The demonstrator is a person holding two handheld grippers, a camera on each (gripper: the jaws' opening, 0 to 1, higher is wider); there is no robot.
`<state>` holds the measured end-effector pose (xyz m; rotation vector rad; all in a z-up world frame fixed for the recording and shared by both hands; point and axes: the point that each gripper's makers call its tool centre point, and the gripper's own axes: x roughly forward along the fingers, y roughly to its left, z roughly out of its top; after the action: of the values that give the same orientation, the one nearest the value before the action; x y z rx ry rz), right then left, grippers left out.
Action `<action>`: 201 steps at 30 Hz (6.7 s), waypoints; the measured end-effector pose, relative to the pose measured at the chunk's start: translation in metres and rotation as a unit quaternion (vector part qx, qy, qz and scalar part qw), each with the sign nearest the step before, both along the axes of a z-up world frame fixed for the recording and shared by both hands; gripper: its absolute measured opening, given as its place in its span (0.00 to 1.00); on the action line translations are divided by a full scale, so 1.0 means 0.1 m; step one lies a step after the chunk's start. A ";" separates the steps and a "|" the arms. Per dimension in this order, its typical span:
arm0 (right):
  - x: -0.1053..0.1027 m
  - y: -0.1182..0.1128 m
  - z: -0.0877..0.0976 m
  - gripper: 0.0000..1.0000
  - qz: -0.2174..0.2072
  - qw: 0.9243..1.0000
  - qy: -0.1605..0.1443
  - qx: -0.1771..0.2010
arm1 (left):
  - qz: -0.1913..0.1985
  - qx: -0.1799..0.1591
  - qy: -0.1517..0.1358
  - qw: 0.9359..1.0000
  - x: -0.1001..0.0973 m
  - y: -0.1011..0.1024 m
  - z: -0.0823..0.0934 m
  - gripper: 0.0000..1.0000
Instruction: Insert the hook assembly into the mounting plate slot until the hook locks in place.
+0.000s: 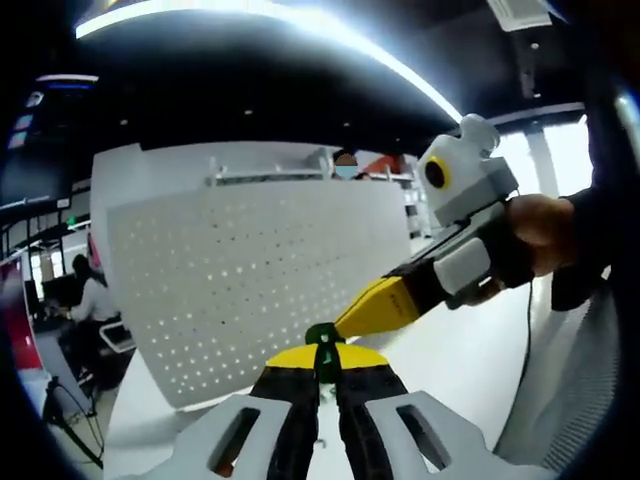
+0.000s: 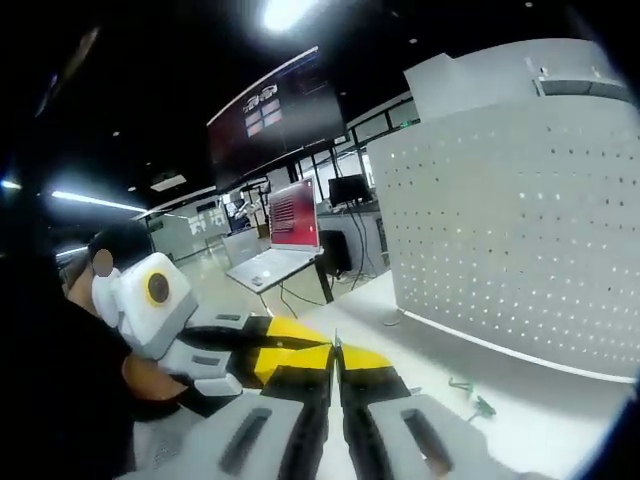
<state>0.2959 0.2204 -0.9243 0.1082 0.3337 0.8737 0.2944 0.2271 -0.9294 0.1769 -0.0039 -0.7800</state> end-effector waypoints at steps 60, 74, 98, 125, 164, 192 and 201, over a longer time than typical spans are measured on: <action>-0.03 0.04 0.09 0.00 0.006 0.999 -0.030 -0.014 | 0.006 0.018 -0.037 0.999 -0.03 0.01 0.09 0.03; -0.01 -0.02 0.19 0.09 -0.006 0.998 -0.065 -0.026 | 0.019 0.006 -0.046 0.999 -0.03 0.05 0.16 0.03; 0.16 -0.55 0.13 0.27 -0.095 0.970 -0.208 -0.079 | 0.045 0.005 -0.024 0.999 0.11 0.10 0.13 0.03; 0.32 -0.97 0.11 0.33 -0.146 0.969 -0.189 -0.058 | 0.100 -0.047 -0.084 0.990 1.12 -0.09 1.07 0.03; 0.37 -1.05 0.03 0.33 -0.159 0.973 -0.159 -0.049 | 0.205 -0.097 -0.082 0.970 2.34 -0.24 1.28 0.03; 0.37 -1.04 -0.04 0.32 -0.154 0.976 -0.146 -0.051 | 0.250 -0.026 -0.128 0.959 2.37 -0.30 1.29 0.04; 0.36 -1.04 -0.02 0.31 -0.153 0.976 -0.147 -0.048 | 0.259 -0.060 -0.122 0.956 2.33 -0.27 1.26 0.04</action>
<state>0.3318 0.1167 -0.9267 -0.0579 0.0776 0.5556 0.5275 0.1996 -0.8037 0.1482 -0.2309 -0.2285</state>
